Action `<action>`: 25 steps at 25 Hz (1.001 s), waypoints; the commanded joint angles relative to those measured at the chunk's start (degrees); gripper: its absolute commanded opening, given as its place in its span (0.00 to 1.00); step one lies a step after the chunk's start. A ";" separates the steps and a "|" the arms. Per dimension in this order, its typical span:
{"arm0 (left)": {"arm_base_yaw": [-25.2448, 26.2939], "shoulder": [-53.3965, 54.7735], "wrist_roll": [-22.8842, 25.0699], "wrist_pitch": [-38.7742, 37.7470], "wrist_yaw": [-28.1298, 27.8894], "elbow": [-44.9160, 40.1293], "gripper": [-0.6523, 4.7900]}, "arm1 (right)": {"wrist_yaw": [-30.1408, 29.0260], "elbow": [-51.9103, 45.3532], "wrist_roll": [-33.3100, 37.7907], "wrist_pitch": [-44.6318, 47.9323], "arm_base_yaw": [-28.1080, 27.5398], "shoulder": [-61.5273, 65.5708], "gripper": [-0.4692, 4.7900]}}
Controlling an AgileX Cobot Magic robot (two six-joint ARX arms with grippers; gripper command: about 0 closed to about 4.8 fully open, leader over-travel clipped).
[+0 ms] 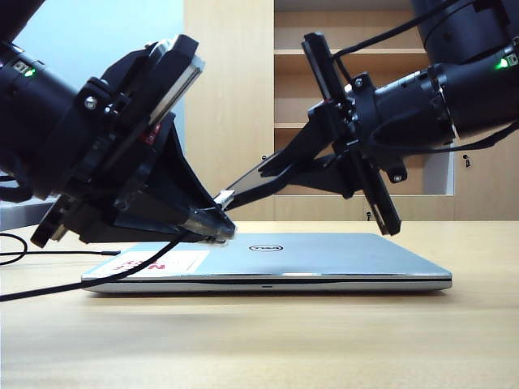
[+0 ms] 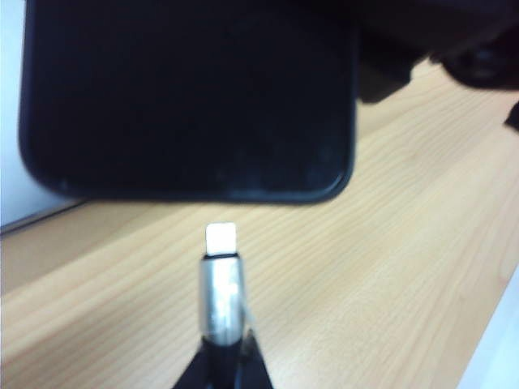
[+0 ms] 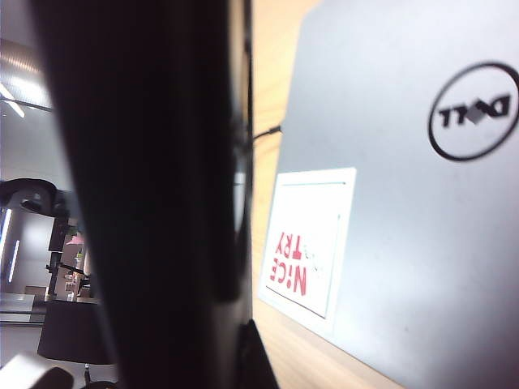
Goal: Pick up the charging cable and the phone, plug the charging cable into the charging port on the phone, and finally place them back on the table.
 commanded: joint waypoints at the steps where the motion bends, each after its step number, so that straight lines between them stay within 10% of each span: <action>1: -0.15 -0.09 0.00 0.74 0.07 0.11 0.11 | -0.33 0.39 1.62 2.40 0.11 0.17 0.08; 25: -0.15 0.09 0.02 0.68 0.07 0.11 0.11 | -2.97 0.42 7.02 2.54 0.07 0.37 0.08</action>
